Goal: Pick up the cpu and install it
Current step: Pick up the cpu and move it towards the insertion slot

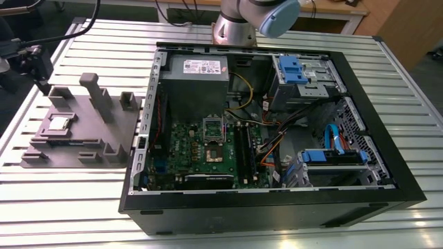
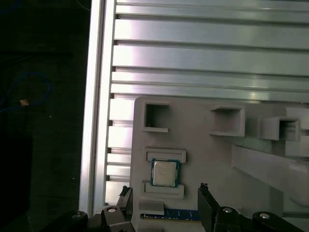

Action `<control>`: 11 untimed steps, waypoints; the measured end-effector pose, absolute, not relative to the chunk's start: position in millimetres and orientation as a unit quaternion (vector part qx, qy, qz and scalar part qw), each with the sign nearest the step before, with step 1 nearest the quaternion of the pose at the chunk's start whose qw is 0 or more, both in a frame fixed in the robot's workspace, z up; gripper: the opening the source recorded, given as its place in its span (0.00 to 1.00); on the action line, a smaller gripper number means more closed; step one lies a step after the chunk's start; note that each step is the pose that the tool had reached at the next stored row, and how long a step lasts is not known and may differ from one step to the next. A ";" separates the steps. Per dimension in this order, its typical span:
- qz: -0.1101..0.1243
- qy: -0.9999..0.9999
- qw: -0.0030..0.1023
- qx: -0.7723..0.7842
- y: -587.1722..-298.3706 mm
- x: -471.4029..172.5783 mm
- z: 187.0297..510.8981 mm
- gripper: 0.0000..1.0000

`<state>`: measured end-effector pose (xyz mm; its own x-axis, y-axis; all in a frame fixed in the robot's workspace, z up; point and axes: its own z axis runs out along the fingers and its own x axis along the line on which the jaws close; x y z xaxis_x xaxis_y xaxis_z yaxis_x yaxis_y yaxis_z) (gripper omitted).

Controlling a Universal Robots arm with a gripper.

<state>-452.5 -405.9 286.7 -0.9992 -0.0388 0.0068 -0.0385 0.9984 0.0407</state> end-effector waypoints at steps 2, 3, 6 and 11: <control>-0.020 -0.999 0.004 0.025 -406.6 -452.5 283.1 0.65; -0.020 -0.999 0.004 0.026 -406.9 -452.5 281.1 0.65; -0.020 -0.999 0.004 0.027 -408.0 -452.5 275.8 0.65; -0.020 -0.999 0.004 0.027 -409.3 -452.5 266.6 0.65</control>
<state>-452.5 -409.3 266.6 -0.9985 -0.0550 0.0068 -0.0547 0.9977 0.0410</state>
